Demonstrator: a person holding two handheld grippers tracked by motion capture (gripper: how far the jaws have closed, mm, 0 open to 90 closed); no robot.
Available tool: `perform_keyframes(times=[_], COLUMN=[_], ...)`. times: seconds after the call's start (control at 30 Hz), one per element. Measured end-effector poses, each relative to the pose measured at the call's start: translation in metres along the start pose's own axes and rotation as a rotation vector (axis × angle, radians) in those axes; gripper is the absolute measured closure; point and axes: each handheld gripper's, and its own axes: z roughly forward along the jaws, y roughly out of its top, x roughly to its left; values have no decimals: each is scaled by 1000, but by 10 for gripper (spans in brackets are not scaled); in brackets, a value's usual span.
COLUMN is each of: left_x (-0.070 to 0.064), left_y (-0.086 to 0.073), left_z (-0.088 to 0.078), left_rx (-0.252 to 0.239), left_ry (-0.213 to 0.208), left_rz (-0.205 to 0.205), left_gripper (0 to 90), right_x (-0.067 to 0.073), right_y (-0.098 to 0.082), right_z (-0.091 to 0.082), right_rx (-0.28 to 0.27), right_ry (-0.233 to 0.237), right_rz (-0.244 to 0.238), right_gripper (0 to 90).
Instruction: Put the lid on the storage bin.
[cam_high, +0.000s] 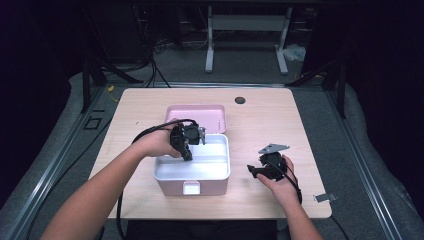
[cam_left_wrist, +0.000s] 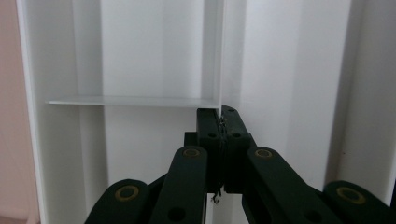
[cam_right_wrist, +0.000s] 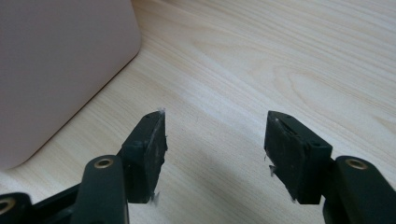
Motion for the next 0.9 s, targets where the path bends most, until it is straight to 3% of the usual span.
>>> perform_keyframes(times=[0.2,0.33,0.5,0.63,0.9], left_x=[-5,-4,-3,-2,-2], left_y=[2,0,0,-2,-1], left_z=[1,1,0,0,1], left_rx=[6,-6,-5,-17,-10], left_ry=[40,29,22,19,14], left_rz=[-15,-36,-35,-39,-46], left_gripper=[876,872,872,872,871], right_x=[0,-1,-1,-2,-2], right_y=[1,3,9,19,47], right_z=[2,4,6,5,9], right_rx=[2,6,1,3,10], right_ry=[-4,-10,-4,-34,-40], right_rz=[1,0,16,25,9], right_gripper=[382,380,353,331,328])
